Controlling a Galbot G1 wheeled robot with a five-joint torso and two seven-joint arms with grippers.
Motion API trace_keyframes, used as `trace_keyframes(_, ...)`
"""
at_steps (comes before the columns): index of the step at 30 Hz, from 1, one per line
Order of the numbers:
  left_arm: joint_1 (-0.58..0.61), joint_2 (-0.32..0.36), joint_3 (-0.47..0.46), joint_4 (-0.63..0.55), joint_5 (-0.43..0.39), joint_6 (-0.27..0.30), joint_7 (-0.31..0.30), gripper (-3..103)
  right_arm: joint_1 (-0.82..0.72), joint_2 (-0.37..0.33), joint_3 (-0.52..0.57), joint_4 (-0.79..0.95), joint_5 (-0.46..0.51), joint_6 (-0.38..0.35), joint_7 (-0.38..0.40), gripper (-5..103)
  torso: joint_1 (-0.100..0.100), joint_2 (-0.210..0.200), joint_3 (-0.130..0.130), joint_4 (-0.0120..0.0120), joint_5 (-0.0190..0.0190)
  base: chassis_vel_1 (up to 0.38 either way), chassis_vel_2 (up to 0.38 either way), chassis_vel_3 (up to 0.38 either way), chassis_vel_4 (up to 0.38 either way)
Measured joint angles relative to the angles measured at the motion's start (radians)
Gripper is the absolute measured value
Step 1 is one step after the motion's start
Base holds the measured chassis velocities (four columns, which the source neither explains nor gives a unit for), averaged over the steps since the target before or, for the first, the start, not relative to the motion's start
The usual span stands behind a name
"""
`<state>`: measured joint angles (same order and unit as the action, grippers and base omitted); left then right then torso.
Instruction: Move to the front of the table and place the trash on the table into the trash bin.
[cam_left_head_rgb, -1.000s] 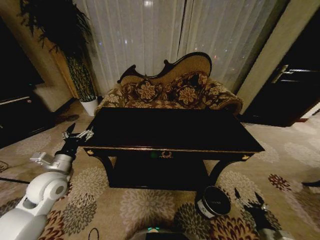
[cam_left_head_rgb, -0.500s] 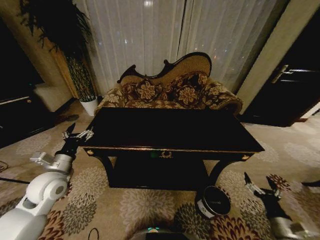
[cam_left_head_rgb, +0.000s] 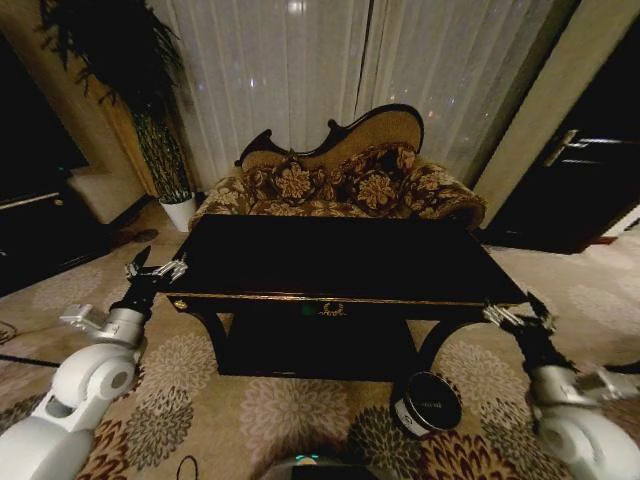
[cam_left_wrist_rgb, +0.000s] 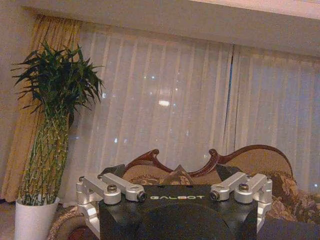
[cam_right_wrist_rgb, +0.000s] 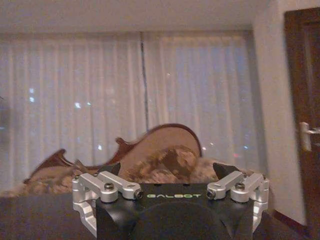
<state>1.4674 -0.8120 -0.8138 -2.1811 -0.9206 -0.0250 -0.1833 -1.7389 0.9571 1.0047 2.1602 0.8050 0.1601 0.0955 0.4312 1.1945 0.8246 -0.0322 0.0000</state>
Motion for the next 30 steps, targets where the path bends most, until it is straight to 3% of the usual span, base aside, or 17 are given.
trace_keyframes(7,0.0,0.0,0.0,0.0,0.0,0.0,0.0,100,0.107,-0.046,-0.075,0.019,-0.018,-0.043,0.03,100,0.0,0.0,0.0,0.0001,0.0001,0.0,0.0,0.0,0.0)
trace_keyframes(30,0.0,0.0,0.0,0.0,0.0,0.0,0.0,100,0.119,-0.041,-0.107,0.009,-0.049,-0.027,-0.008,100,0.0,0.0,0.0,-0.0001,0.0,0.0,0.0,0.0,0.0)
